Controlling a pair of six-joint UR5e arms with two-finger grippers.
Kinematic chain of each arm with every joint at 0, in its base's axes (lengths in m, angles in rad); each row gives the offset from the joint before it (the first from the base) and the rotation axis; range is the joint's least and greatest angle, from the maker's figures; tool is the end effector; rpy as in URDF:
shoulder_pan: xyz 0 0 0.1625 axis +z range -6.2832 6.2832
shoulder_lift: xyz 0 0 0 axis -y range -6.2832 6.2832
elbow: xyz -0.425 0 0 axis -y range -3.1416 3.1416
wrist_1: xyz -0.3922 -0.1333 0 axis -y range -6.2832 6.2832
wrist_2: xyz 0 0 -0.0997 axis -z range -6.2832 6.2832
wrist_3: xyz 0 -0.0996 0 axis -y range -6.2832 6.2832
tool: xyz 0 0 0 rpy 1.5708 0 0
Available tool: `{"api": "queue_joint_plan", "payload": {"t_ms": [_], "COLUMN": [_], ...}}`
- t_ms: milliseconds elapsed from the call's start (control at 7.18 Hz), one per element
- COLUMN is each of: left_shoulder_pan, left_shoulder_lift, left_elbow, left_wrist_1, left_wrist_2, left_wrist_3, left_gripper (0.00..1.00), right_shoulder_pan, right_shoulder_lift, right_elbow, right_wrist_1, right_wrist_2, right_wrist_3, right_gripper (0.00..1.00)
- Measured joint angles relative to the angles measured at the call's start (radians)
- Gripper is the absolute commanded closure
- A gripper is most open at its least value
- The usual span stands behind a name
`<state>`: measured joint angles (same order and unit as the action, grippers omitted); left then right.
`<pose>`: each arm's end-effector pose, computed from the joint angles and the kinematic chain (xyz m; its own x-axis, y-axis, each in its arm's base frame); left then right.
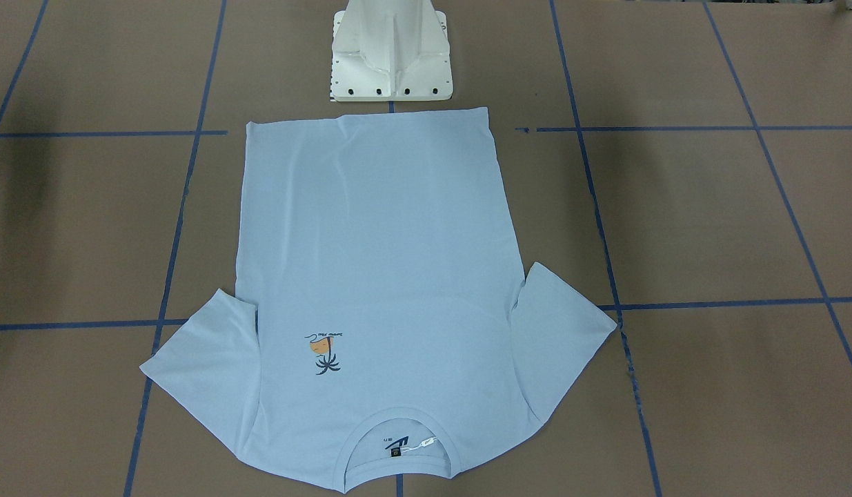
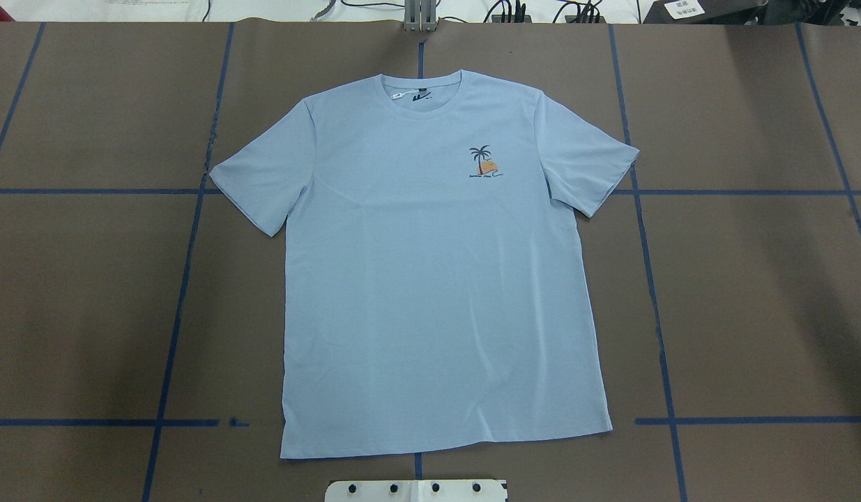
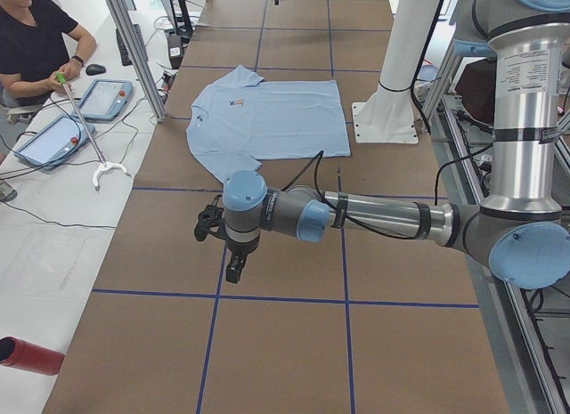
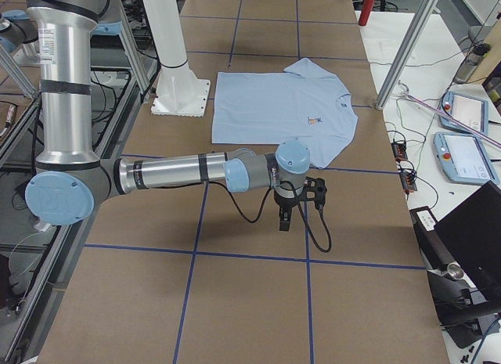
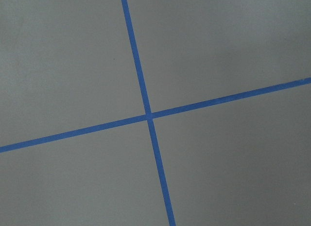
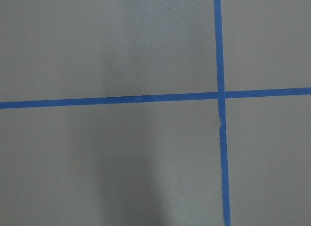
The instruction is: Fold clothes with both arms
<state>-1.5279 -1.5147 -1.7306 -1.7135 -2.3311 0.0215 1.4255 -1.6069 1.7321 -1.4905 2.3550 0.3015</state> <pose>-0.0440 -0.4829 0.5919 0.7157 0.2198 -0.6629 -0.0570 0.9644 0.2582 -0.0080 -0.4898 0.5869 0.6911 0.0536 0.7208 -0.0665 0.9977 -0.0105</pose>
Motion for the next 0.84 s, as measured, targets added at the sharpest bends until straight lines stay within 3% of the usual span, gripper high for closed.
{"api": "queue_joint_plan", "payload": {"t_ms": [835], "left_shoulder_pan": [0.020], "left_shoulder_lift": [-0.011], "left_elbow": [-0.025], "left_wrist_1": [0.005], "left_wrist_2": [-0.009], "left_wrist_3": [-0.011], "left_gripper": [0.00], "right_shoulder_pan": [-0.062], "right_shoulder_lift": [0.013], "right_elbow": [0.013], "right_wrist_1": [0.008], "right_wrist_2": [0.005], "right_wrist_3": [0.013], "right_gripper": [0.00]}}
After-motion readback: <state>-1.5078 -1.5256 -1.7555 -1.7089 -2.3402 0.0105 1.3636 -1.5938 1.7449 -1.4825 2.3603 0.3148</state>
